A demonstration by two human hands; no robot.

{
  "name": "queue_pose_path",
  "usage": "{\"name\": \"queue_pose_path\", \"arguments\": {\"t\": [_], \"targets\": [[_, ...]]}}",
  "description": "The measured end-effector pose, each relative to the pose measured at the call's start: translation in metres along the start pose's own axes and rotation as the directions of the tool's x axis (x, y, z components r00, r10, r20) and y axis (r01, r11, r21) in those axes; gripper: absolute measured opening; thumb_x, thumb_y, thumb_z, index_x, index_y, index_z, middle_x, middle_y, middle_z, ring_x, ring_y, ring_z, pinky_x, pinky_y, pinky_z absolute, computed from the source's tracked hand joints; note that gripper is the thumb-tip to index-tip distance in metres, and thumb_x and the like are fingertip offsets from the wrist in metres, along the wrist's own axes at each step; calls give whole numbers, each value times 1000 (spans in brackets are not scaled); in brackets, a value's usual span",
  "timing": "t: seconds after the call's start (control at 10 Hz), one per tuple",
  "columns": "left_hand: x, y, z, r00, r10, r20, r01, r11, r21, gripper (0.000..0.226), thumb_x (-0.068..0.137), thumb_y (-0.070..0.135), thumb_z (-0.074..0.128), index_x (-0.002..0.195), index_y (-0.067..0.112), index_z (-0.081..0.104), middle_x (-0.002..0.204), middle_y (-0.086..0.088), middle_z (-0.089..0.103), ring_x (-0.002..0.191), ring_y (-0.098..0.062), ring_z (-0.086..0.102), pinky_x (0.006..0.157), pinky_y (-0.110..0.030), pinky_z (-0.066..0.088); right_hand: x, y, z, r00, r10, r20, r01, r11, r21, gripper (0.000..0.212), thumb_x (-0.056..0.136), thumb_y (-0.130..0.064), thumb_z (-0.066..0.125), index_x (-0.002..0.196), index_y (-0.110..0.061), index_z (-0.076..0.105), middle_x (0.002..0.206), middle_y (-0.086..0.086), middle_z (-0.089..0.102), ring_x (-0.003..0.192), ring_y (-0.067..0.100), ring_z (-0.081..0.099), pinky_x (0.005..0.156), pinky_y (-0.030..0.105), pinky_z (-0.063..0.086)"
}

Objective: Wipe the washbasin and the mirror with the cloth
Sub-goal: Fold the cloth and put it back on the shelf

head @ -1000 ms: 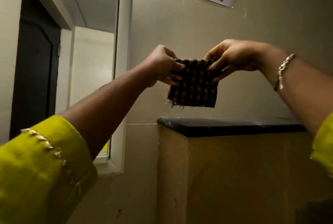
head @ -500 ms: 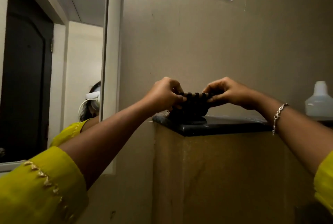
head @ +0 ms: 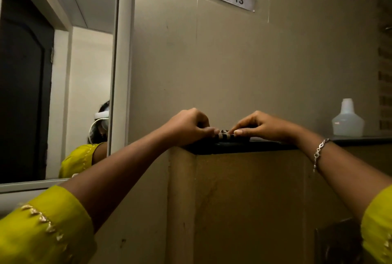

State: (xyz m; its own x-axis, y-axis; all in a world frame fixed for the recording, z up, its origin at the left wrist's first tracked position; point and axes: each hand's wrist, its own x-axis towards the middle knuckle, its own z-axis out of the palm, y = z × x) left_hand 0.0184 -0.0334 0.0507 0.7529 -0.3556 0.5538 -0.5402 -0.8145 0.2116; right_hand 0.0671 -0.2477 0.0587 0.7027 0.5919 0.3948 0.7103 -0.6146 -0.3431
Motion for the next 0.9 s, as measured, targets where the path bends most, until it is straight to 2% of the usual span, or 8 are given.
{"name": "queue_pose_path", "arguments": {"t": [0.1,0.2,0.3,0.4,0.5,0.6,0.8,0.9], "targets": [[-7,6,0,1000,-3,10,3,999,33,34,97,31,43,88,6,63,72,-6,54,57,-14,42,54,-28,31,1,-5,5,998,22,-57,-24,999,-46,20,92,-14,52,105,-17,66,99,1,67,93,15,62,85,28,49],[-14,7,3,998,-5,57,2,999,53,36,98,33,40,93,5,62,76,-7,55,64,-17,46,58,-29,33,3,-12,15,992,7,-129,-29,984,-175,18,91,-11,54,100,-19,67,99,2,66,95,19,61,86,31,48],[-25,4,7,999,-20,37,17,997,69,34,94,46,38,85,21,59,77,-1,55,75,-21,51,66,-32,38,0,-16,28,966,-30,-258,-46,957,-286,22,90,-8,51,104,-13,67,109,7,67,99,21,60,85,28,46],[-36,5,14,998,-56,9,54,986,157,40,93,49,36,113,23,57,121,-4,56,125,-25,39,97,-52,38,-3,-15,41,927,-102,-361,-38,932,-361,24,89,-4,47,104,-8,66,109,11,64,98,25,58,78,26,42],[-46,8,23,995,-99,-22,101,967,232,49,94,49,34,138,26,38,155,2,21,144,-21,2,111,-61,15,-7,-13,51,871,-134,-473,-66,922,-382,23,90,-4,46,100,-8,66,105,13,62,95,30,58,78,35,46],[-55,4,33,992,-105,-64,118,961,251,55,94,51,34,143,29,27,158,-1,6,144,-22,-7,114,-58,5,-11,-15,64,781,-157,-605,-139,900,-413,20,88,-3,48,97,-7,66,100,15,61,90,35,57,70,40,48],[-80,-10,40,983,-60,-172,111,946,305,70,92,60,27,148,24,5,158,-4,-7,143,-21,-16,117,-47,-5,-20,-29,97,598,-263,-757,-182,875,-448,22,75,9,59,93,-2,64,89,18,62,79,38,60,62,38,52],[-105,-29,33,955,2,-295,112,923,368,82,83,66,13,148,17,6,157,-9,-2,144,-23,-11,115,-37,-7,-22,-47,127,513,-341,-788,-221,835,-505,34,73,9,54,104,-3,63,101,19,63,92,38,62,70,42,56]]}}
